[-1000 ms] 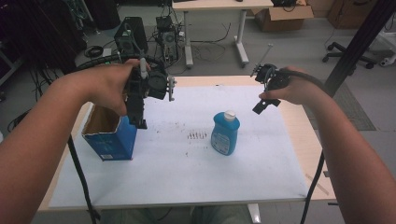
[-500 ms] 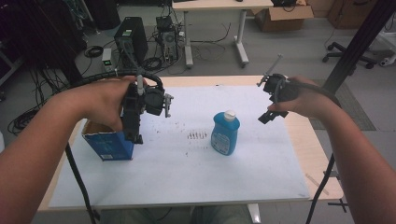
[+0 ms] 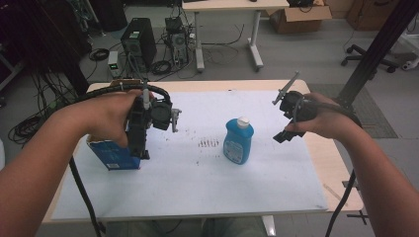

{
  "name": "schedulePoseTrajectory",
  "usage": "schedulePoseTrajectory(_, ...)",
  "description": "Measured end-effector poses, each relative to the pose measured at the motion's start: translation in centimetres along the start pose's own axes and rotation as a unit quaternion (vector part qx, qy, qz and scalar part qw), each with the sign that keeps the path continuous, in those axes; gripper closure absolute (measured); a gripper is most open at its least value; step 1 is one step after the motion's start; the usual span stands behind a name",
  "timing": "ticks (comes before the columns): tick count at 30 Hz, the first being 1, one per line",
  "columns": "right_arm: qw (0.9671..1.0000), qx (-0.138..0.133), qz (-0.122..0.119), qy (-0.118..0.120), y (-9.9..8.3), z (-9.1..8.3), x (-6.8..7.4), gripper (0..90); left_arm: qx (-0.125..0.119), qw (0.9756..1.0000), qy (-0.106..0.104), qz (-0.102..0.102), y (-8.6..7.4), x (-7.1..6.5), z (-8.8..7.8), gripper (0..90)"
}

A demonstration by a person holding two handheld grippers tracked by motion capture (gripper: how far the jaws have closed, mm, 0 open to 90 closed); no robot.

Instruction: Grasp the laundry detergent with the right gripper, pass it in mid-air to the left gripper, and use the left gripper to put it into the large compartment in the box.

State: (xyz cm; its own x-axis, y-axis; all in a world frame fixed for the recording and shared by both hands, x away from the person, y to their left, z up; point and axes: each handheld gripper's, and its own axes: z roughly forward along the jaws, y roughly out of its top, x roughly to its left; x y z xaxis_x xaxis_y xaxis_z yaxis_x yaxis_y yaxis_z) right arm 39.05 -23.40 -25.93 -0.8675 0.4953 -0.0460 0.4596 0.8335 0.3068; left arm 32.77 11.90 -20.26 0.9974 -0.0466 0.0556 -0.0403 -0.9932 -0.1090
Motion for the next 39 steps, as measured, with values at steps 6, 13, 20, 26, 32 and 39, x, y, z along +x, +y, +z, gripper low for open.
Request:
schedulePoseTrajectory(6,1.0,-0.008,-0.001,0.006,-0.6,0.9,0.7,4.8,0.001,1.0,0.001,-0.001,-0.1,0.0,0.5,0.6)
schedulePoseTrajectory(13,0.9997,-0.019,-0.005,0.015,-1.3,2.3,1.3,4.8,0.0,1.0,-0.002,0.0,0.1,0.1,0.8,0.9)
schedulePoseTrajectory(20,0.9992,-0.031,-0.002,0.024,-2.2,4.0,2.0,4.8,0.002,1.0,-0.003,0.002,0.3,0.1,0.9,0.9)
schedulePoseTrajectory(26,0.9986,-0.041,-0.002,0.032,-2.6,5.2,2.5,4.8,0.003,1.0,-0.004,0.002,0.4,0.0,1.0,0.9)
schedulePoseTrajectory(32,0.998,-0.051,0.0,0.038,-3.1,6.6,3.2,4.8,0.007,1.0,-0.003,0.001,0.3,0.0,1.2,0.9)
schedulePoseTrajectory(39,0.9969,-0.065,0.006,0.043,-3.6,7.8,3.5,4.7,0.009,0.9999,-0.004,0.002,0.3,0.0,1.4,1.0)
